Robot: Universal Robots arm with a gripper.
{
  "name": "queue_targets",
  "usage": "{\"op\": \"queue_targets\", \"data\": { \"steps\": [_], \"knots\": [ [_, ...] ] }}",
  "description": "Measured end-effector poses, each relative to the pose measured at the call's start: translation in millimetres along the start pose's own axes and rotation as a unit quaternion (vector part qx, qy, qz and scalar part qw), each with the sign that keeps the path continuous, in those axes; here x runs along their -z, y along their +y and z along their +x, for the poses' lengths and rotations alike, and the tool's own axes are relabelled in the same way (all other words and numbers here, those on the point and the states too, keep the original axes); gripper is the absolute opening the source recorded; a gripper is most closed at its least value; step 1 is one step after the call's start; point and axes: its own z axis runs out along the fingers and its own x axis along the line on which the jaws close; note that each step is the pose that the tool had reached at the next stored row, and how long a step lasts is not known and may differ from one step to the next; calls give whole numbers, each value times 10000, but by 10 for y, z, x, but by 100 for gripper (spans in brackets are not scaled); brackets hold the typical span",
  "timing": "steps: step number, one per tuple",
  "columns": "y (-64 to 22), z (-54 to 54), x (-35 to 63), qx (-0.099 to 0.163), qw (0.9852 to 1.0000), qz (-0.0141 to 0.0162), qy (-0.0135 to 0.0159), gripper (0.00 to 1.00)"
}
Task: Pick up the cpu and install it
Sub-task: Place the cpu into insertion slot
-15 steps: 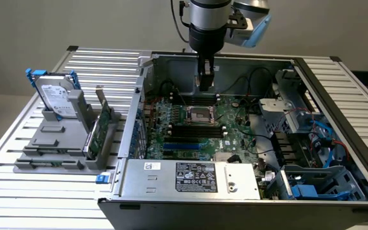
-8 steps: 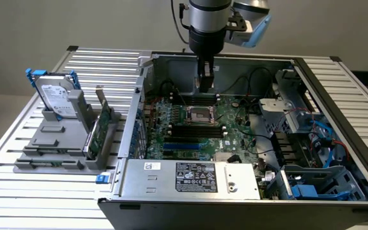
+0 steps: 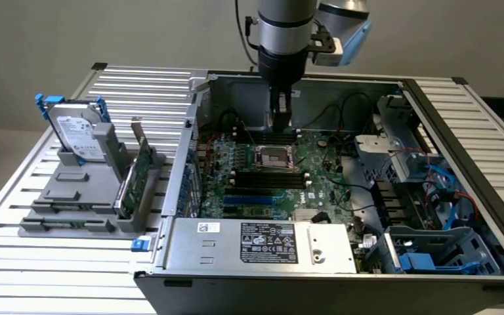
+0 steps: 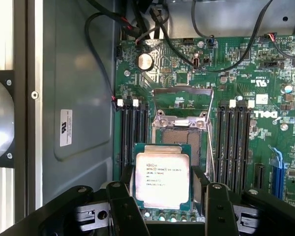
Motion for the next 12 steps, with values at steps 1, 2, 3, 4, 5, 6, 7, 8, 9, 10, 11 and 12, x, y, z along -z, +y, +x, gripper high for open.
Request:
{"op": "queue_targets", "data": {
  "steps": [1,2,3,4,5,6,7,8,9,10,11,12],
  "knots": [
    [-1,-7,-17,0,10000,-1,0,55],
    [-3,-14,-34,0,10000,-1,0,55],
    [-3,-22,-51,1,10000,-1,0,55],
    [-4,-31,-68,1,10000,-1,0,55],
    [-5,-42,-85,1,10000,-1,0,55],
    [-6,-51,-102,1,10000,-1,1,55],
    [-7,-61,-118,1,10000,-1,1,55],
    [-8,-71,-135,1,10000,-1,0,55],
    [-8,-81,-151,0,10000,-1,0,55],
    [-8,-91,-168,1,10000,-1,0,55],
    [-7,-103,-186,1,10000,-1,0,55],
    [-7,-113,-203,1,10000,-1,1,55]
  ]
}}
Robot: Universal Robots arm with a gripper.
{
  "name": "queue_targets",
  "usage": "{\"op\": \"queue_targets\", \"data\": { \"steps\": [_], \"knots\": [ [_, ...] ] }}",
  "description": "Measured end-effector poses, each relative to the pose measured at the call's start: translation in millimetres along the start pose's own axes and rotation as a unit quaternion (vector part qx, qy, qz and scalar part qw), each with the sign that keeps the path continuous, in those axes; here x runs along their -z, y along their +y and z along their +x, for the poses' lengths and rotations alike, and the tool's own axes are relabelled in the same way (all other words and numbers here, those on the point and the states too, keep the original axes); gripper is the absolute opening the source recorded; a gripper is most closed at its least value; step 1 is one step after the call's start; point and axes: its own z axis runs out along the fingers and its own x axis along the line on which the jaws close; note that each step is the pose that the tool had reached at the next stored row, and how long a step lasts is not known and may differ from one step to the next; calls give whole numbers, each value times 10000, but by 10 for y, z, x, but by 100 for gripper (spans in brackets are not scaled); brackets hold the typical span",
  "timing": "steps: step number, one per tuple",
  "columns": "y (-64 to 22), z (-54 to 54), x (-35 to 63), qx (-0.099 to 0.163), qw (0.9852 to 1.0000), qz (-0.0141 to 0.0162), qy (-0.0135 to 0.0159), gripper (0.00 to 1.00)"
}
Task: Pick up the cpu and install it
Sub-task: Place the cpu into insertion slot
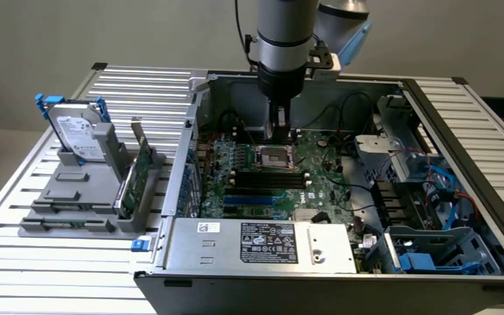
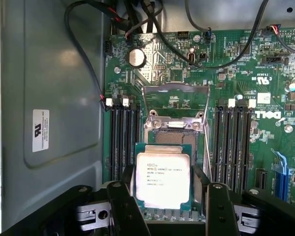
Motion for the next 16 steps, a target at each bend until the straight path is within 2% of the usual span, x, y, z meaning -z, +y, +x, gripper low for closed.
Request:
{"op": "queue_targets", "data": {
  "steps": [16],
  "knots": [
    [-4,-107,-277,-7,10000,-1,-1,55]
  ]
}}
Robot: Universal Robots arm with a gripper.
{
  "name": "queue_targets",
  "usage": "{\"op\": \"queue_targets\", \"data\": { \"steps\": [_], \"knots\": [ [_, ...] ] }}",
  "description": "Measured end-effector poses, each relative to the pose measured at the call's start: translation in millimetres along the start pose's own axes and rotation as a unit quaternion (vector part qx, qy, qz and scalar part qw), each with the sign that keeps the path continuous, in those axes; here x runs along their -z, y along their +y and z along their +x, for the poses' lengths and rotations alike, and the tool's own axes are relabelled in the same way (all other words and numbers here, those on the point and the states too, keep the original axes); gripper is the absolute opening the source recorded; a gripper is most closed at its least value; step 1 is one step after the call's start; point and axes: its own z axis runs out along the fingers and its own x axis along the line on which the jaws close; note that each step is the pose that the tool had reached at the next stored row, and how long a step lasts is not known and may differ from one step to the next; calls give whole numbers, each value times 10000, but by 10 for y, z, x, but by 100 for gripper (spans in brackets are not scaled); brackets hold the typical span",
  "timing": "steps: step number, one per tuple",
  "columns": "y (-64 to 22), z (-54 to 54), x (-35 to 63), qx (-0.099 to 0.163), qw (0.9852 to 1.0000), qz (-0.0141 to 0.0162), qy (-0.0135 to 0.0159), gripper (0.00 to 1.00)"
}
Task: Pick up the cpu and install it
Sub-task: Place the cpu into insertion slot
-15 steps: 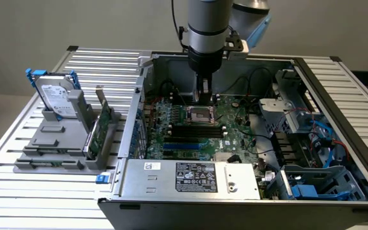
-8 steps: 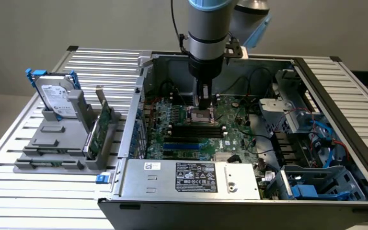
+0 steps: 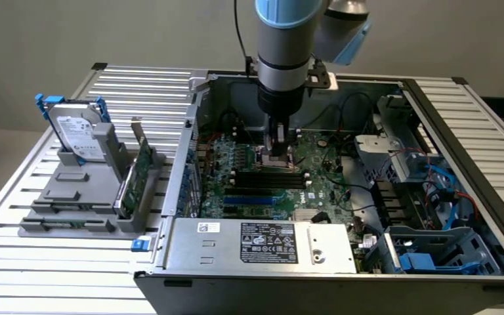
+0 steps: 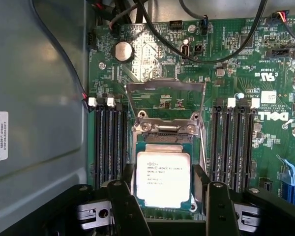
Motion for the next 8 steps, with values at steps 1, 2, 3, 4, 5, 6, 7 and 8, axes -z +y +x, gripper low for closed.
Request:
{"op": "queue_targets", "data": {
  "steps": [1,2,3,4,5,6,7,8],
  "knots": [
    [-1,-4,-17,-2,10000,0,0,55],
    [-2,-7,-35,-4,10000,-1,0,55],
    [-3,-10,-53,-7,10000,-1,-1,55],
    [-5,-14,-70,-10,10000,-2,-1,55],
    [-6,-17,-88,-13,10000,-2,-1,55],
    [-7,-20,-106,-16,10000,-3,-1,55],
    [-8,-23,-124,-19,10000,-3,-1,55],
    [-9,-27,-142,-22,10000,-4,-1,55]
  ]
}}
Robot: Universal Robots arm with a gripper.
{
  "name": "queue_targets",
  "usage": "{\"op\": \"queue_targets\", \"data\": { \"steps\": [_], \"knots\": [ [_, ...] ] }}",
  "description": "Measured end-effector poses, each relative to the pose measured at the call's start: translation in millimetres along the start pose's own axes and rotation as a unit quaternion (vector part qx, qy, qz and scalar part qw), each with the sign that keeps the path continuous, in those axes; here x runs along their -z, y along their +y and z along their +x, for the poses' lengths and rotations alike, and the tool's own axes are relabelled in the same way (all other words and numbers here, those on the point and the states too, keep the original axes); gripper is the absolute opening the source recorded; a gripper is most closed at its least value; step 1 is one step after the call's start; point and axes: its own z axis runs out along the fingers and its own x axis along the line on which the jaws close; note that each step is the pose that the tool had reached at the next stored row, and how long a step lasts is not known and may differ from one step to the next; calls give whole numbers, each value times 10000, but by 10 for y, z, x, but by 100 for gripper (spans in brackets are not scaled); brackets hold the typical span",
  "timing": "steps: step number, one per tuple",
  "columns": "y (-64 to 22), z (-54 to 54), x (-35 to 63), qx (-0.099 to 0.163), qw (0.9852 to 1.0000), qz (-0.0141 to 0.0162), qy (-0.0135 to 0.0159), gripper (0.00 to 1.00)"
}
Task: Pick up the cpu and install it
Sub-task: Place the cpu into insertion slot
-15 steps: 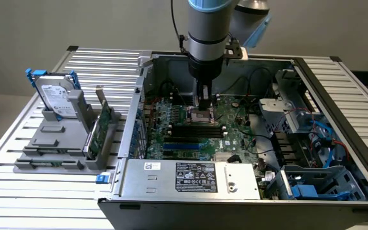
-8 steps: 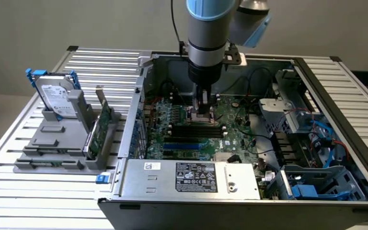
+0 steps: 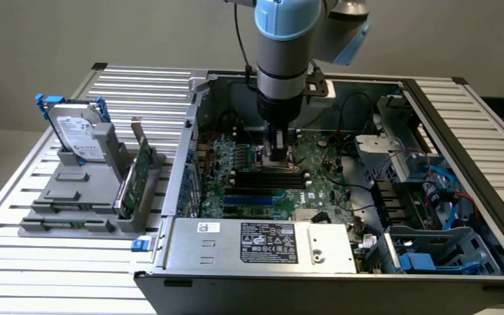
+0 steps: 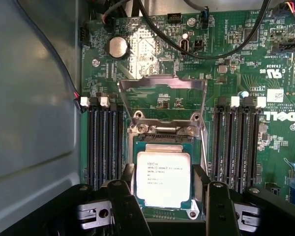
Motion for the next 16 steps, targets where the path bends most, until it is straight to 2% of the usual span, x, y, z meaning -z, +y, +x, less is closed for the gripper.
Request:
{"op": "queue_targets", "data": {
  "steps": [5,16],
  "knots": [
    [-6,-17,-74,-11,10000,-2,-1,55],
    [-7,-23,-90,-21,10000,0,-3,55]
  ]
}}
